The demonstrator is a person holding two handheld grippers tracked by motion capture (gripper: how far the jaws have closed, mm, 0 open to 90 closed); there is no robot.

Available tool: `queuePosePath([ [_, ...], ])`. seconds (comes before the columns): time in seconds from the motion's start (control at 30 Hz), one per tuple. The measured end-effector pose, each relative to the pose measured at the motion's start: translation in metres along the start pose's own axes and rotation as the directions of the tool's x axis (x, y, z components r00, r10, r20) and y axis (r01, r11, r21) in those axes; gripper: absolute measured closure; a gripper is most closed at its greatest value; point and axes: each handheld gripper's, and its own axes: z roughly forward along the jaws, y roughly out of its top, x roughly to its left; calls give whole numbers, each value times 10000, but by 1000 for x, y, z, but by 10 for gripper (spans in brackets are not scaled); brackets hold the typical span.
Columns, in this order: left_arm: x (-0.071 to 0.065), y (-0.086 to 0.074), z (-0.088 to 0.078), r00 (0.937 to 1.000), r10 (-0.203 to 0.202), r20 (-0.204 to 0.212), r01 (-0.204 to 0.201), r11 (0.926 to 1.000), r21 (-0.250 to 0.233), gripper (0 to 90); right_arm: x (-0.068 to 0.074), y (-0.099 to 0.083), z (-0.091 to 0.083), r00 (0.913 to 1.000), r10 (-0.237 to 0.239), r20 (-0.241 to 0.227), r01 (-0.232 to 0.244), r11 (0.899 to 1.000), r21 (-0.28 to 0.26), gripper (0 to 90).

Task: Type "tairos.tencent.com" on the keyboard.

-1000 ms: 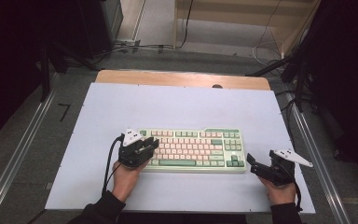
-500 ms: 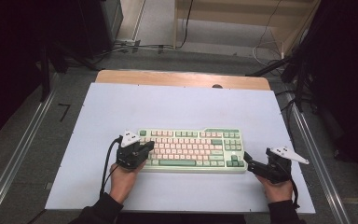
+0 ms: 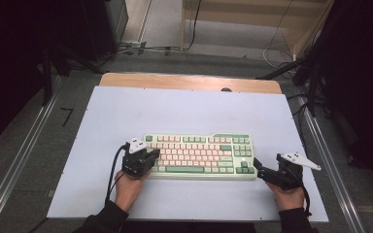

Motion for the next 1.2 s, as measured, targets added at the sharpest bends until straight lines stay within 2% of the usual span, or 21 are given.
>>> queuePosePath([
  [0.07, 1, 0, 1, 9999, -113, 36, 113, 9999, 34, 893, 0, 0, 0, 10000, -23, 5, 23, 10000, -8, 77],
  [0.33, 1, -1, 2, 9999, -128, 40, 127, 9996, 243, 900, 0, 0, 0, 10000, -17, 5, 17, 10000, 15, 77],
  [0.47, 1, -1, 1, 9996, -215, 186, 214, 9997, 95, 900, 0, 0, 0, 10000, -16, 6, 16, 10000, 1, 77],
  [0.5, 2, 0, -1, 9992, -273, 277, 275, 9996, -47, 857, 0, 0, 0, 10000, 5, 3, -5, 10000, -4, 77],
  [0.53, 2, 0, -3, 9985, -355, 419, 363, 9992, -178, 857, 0, 0, 0, 10000, 5, 3, -5, 10000, -4, 77],
  [0.6, 2, 2, -7, 9968, -499, 617, 533, 9970, -556, 740, 0, 0, 0, 10000, 8, 3, -8, 10000, 4, 77],
  [0.67, 1, 3, -10, 9970, -448, 630, 502, 9949, -869, 578, 0, 0, 0, 10000, 11, -7, -11, 10000, 11, 77],
  [0.7, 1, 4, -11, 9982, -393, 460, 436, 9944, -958, 494, 0, 0, 0, 10000, -5, 3, 5, 10000, 2, 77],
  [0.73, 1, 4, -11, 9986, -379, 372, 417, 9933, -1078, 494, 0, 0, 0, 10000, -5, 3, 5, 10000, 2, 77],
  [0.77, 0, 4, -12, 9989, -377, 287, 408, 9921, -1190, 430, 0, 0, 0, 10000, -26, 5, 26, 10000, -8, 77],
  [0.83, 1, 4, -12, 9989, -423, 185, 442, 9918, -1196, 364, 1, 0, 0, 10000, -24, -2, 24, 10000, 4, 77],
  [1.0, 3, 4, -12, 9985, -543, -21, 536, 9910, -1226, 314, 4, 1, 0, 10000, -6, -80, 6, 10000, -62, 110],
  [1.2, 3, 2, -13, 9986, -530, -79, 518, 9925, -1104, 310, 11, 3, 2, 9993, -152, -335, 148, 9998, -114, 130],
])
